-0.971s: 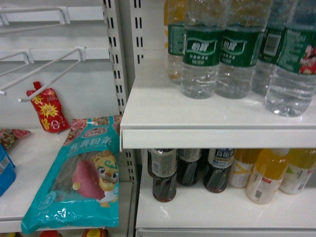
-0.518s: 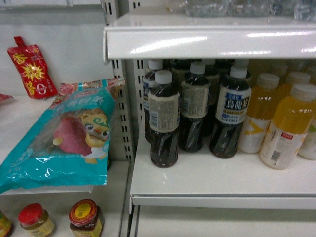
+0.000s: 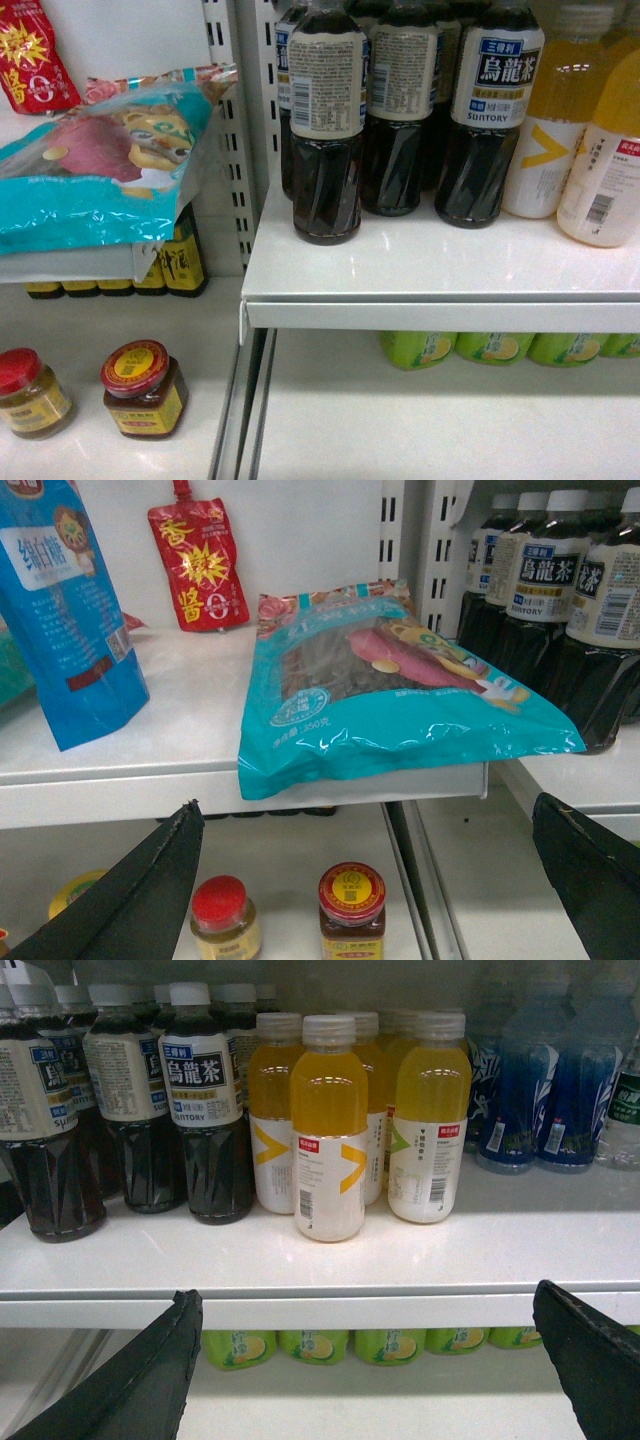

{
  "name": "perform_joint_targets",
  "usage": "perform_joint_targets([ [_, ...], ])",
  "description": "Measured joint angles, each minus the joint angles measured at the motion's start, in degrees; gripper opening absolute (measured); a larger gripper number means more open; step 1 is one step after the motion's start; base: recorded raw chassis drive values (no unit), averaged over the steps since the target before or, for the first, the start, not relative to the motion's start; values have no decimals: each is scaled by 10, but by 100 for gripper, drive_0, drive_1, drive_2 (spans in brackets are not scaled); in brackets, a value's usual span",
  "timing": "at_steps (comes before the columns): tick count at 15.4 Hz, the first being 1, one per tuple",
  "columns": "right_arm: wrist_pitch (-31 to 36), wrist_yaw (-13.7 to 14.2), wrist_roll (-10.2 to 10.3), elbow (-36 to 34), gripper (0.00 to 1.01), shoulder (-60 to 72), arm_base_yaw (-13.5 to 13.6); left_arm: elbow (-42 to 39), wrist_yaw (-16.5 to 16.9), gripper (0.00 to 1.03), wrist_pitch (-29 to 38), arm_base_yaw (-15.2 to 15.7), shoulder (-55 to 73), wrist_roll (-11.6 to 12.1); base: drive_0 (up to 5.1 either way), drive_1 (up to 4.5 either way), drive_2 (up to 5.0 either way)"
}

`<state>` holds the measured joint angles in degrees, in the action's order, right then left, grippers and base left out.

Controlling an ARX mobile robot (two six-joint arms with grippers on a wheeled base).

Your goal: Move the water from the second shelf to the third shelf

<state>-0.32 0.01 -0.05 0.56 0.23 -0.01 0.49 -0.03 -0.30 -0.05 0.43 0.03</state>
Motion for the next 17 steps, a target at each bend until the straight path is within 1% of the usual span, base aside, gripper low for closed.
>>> perform_joint_targets([
  [17, 0, 0, 0, 0, 98, 0, 0, 0, 0, 98, 0, 0, 0, 0, 0, 0, 0],
])
